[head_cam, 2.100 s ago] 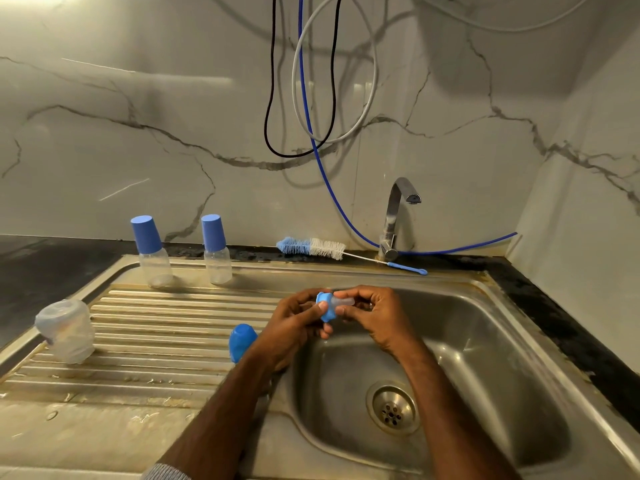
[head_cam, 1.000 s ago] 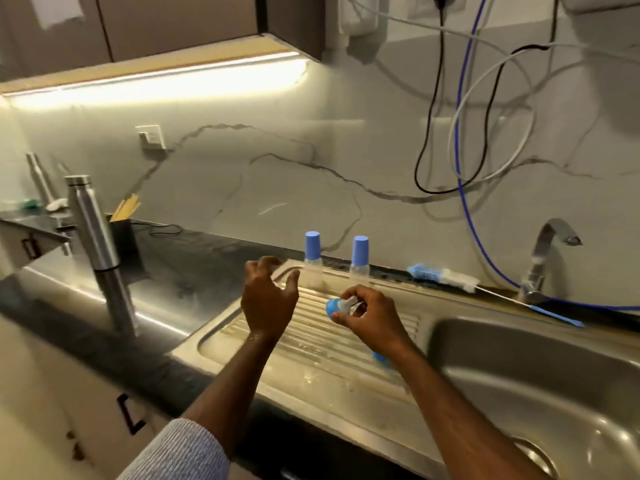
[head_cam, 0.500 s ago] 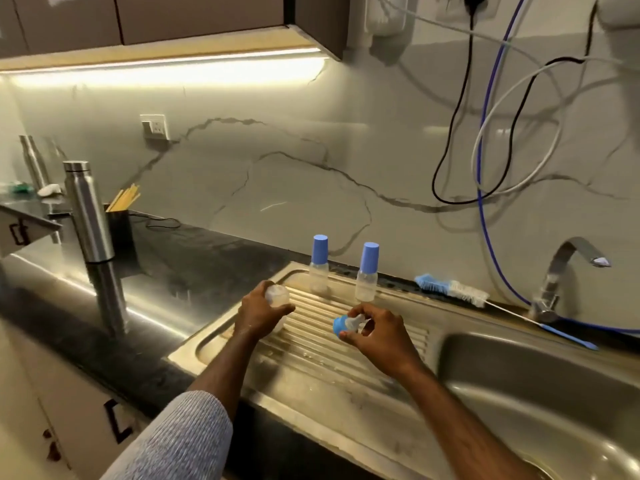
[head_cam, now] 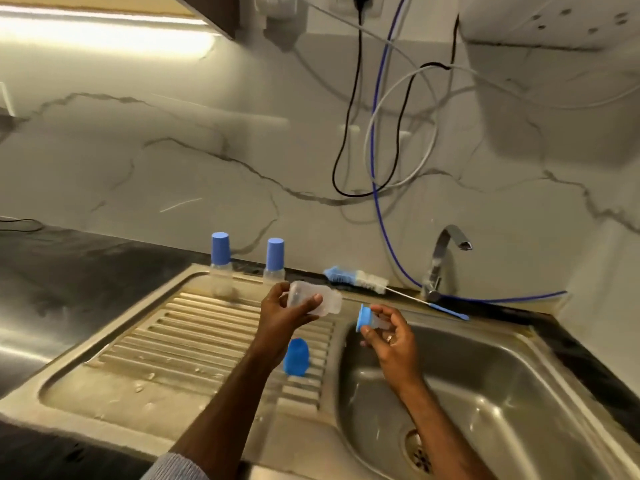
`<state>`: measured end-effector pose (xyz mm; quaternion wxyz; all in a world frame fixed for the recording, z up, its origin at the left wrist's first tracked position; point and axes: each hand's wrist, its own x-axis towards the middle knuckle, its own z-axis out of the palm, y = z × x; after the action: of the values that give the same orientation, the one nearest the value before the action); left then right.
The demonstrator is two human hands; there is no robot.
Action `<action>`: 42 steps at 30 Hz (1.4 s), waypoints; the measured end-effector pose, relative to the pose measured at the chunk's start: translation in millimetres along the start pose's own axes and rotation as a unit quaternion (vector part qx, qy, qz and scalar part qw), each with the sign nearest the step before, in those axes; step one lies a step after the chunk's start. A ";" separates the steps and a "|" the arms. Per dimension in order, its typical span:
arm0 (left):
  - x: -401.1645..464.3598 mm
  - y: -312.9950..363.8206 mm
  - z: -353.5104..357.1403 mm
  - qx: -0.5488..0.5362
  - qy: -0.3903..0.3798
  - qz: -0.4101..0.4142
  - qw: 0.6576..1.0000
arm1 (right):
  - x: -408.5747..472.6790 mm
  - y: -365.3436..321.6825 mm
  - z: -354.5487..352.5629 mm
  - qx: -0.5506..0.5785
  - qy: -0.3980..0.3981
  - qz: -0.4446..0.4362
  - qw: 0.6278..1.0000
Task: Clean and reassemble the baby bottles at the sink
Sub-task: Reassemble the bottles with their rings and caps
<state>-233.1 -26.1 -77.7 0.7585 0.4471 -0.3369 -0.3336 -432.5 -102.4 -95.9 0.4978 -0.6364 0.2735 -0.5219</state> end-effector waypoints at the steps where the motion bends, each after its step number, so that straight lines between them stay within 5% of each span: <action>1: 0.0 -4.5 -0.1 0.003 0.000 0.003 1.000 | -0.9 4.5 -3.0 0.016 -0.009 0.006 1.000; 19: -28.9 -19.4 58.0 0.167 -0.084 0.091 0.978 | 12.1 -18.7 -55.8 0.094 -0.073 0.036 0.992; 26: -26.4 -46.2 91.4 0.042 -0.079 -0.032 0.995 | 13.9 -16.2 -82.9 0.133 -0.045 0.082 0.987; 35: -23.3 -55.9 81.5 0.324 -0.170 0.097 0.925 | 20.5 -5.7 -88.5 0.096 -0.085 0.106 0.986; 42: -26.8 -49.3 79.1 0.288 -0.217 0.094 0.928 | 18.3 -11.7 -95.9 0.098 -0.126 0.124 0.979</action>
<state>-322.0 -58.9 -98.3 0.5333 0.5292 -0.6153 -0.2385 -518.7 -147.5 -81.8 0.6487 -0.6066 0.2328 -0.3963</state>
